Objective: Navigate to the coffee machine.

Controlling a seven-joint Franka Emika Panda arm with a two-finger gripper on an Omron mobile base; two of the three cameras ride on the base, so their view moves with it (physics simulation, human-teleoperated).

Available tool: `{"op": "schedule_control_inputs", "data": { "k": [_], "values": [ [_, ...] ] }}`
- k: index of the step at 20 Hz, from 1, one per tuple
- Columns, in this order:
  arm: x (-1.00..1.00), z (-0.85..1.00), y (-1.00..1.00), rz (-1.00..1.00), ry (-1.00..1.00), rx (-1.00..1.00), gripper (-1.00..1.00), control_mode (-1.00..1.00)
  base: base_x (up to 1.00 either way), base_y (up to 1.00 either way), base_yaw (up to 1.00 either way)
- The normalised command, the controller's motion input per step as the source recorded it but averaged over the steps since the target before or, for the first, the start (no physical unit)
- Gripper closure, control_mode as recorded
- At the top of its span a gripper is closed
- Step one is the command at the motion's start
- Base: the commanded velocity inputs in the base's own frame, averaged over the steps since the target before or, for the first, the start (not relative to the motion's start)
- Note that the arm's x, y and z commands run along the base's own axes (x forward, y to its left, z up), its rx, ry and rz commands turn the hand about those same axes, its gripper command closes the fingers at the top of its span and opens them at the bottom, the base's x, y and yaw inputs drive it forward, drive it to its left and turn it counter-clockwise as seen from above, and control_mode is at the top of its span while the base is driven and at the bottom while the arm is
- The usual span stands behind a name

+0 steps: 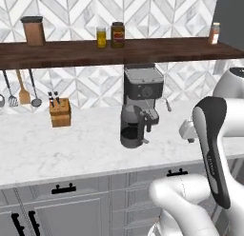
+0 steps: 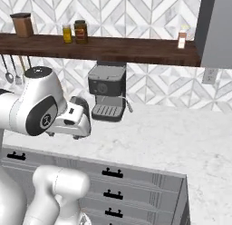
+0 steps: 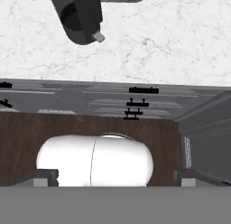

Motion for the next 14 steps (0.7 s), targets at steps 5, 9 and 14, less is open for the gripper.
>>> {"op": "schedule_control_inputs", "data": {
  "k": [5, 9, 14],
  "values": [
    [0.0, 0.0, 0.0, 0.0, 0.0, 0.0, -1.0, 1.0, 1.0, -0.29, 0.31],
    [0.0, 0.0, 0.0, 0.0, 0.0, 0.0, -1.0, 1.0, 0.94, 0.33, 0.12],
    [0.0, 0.0, 0.0, 0.0, 0.0, 0.0, -1.0, 1.0, 1.0, 0.32, -0.18]
  ]
}}
